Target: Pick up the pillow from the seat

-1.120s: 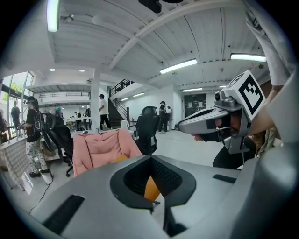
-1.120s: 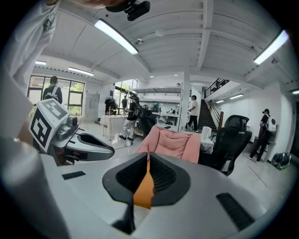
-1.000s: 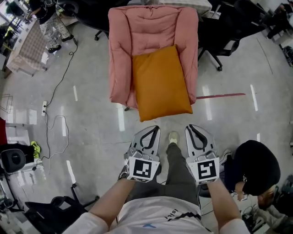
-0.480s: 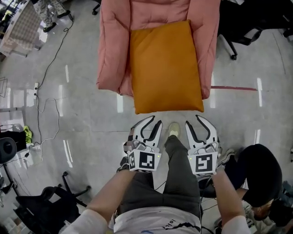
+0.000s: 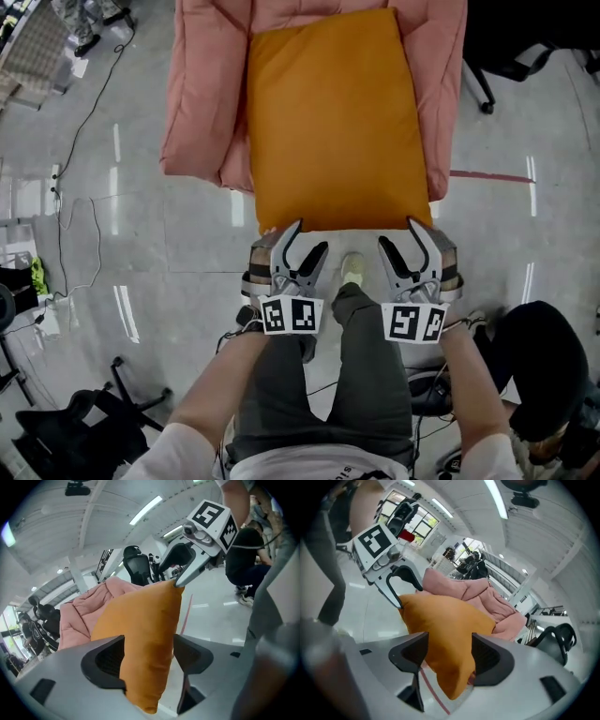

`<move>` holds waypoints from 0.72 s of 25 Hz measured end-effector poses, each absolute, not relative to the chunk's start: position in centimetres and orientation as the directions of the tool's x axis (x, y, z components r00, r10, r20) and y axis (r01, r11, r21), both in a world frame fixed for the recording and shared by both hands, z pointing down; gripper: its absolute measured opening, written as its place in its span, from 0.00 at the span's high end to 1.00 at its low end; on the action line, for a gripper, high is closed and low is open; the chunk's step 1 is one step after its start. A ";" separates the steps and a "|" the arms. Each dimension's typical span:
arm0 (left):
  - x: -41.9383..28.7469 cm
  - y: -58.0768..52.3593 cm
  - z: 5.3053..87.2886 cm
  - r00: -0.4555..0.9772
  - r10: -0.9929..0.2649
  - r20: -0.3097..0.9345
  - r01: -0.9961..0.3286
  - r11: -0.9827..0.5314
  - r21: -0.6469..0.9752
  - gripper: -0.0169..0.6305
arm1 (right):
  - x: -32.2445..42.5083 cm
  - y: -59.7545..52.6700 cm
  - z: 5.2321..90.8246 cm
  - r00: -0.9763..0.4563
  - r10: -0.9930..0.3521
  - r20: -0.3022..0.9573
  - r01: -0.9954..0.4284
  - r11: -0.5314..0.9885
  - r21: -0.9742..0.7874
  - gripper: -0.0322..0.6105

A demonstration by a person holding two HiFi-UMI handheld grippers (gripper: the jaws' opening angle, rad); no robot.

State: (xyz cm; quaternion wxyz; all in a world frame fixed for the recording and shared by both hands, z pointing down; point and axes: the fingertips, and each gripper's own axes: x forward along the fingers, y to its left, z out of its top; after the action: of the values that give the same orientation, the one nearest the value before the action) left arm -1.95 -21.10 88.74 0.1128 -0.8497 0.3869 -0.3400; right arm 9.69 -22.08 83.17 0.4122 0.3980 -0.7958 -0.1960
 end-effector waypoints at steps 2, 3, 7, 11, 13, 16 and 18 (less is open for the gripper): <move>-1.9 -21.4 90.8 0.450 -0.741 0.498 -0.555 -0.669 -0.493 0.46 | 10.3 -22.3 84.5 -0.334 -0.803 0.494 -0.384 0.595 0.706 0.50; -2.0 -21.5 91.7 0.440 -0.743 0.504 -0.542 -0.667 -0.511 0.44 | 10.5 -22.3 85.2 -0.328 -0.805 0.494 -0.343 0.588 0.732 0.49; -2.2 -21.5 94.8 0.404 -0.756 0.516 -0.478 -0.655 -0.585 0.39 | 11.5 -22.2 87.3 -0.299 -0.816 0.494 -0.208 0.561 0.801 0.47; -2.4 -22.0 95.8 0.381 -0.778 0.500 -0.435 -0.628 -0.645 0.38 | 11.9 -23.0 88.5 -0.264 -0.843 0.469 -0.105 0.508 0.855 0.46; -2.2 -22.5 96.4 0.370 -0.783 0.500 -0.424 -0.621 -0.659 0.38 | 11.9 -23.6 89.1 -0.261 -0.853 0.452 -0.079 0.486 0.871 0.46; -2.1 -23.5 96.7 0.362 -0.796 0.485 -0.437 -0.604 -0.666 0.39 | 11.8 -24.7 89.4 -0.276 -0.855 0.438 -0.100 0.479 0.872 0.46; -2.2 -24.1 96.3 0.360 -0.800 0.480 -0.454 -0.599 -0.659 0.46 | 11.7 -25.0 89.2 -0.287 -0.844 0.454 -0.135 0.505 0.853 0.55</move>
State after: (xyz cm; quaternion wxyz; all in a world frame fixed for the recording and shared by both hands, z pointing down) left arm -2.22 -24.12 96.34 0.2130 -0.7966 0.3937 -0.4063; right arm 11.69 -25.04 89.20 0.4897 0.3417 -0.7159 -0.3618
